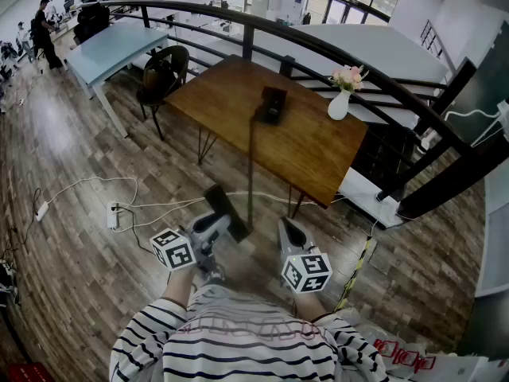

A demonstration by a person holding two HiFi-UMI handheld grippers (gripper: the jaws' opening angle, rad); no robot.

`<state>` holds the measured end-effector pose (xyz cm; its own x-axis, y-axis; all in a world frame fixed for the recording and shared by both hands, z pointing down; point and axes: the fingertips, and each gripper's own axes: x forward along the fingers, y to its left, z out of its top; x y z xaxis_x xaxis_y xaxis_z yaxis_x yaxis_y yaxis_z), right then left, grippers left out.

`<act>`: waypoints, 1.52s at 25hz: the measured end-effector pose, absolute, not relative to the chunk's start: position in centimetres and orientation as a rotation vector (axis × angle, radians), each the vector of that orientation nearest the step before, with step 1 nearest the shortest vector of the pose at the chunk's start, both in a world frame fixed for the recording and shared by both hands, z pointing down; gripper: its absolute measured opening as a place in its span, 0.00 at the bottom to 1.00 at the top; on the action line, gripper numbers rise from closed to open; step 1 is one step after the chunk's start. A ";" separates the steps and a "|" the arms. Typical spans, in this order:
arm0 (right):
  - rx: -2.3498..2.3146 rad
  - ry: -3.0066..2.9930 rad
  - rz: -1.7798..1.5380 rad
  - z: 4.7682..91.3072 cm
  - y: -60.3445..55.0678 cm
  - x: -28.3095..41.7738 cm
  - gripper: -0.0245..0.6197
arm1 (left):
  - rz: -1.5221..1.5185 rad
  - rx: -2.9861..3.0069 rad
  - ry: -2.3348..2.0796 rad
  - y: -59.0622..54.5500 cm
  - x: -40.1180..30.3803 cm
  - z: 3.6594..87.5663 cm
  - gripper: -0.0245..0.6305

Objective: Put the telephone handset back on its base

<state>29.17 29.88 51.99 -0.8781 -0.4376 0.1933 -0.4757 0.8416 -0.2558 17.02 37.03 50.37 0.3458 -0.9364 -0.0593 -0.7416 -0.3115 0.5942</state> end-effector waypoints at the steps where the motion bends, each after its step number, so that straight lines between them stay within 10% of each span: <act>1: 0.723 -2.898 0.453 51.8 29.7 29.3 0.04 | -0.550 2.144 -1.465 36.9 17.0 50.3 0.15; 38: 1.092 -2.786 0.570 51.6 11.5 6.8 0.04 | -0.410 2.238 -1.059 16.7 -6.2 51.1 0.15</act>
<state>6.83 11.49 51.64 -0.7391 -0.6363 0.2211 -0.6720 0.6738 -0.3072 -6.19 16.72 51.10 0.6299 -0.7765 -0.0140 -0.5838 -0.4853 0.6509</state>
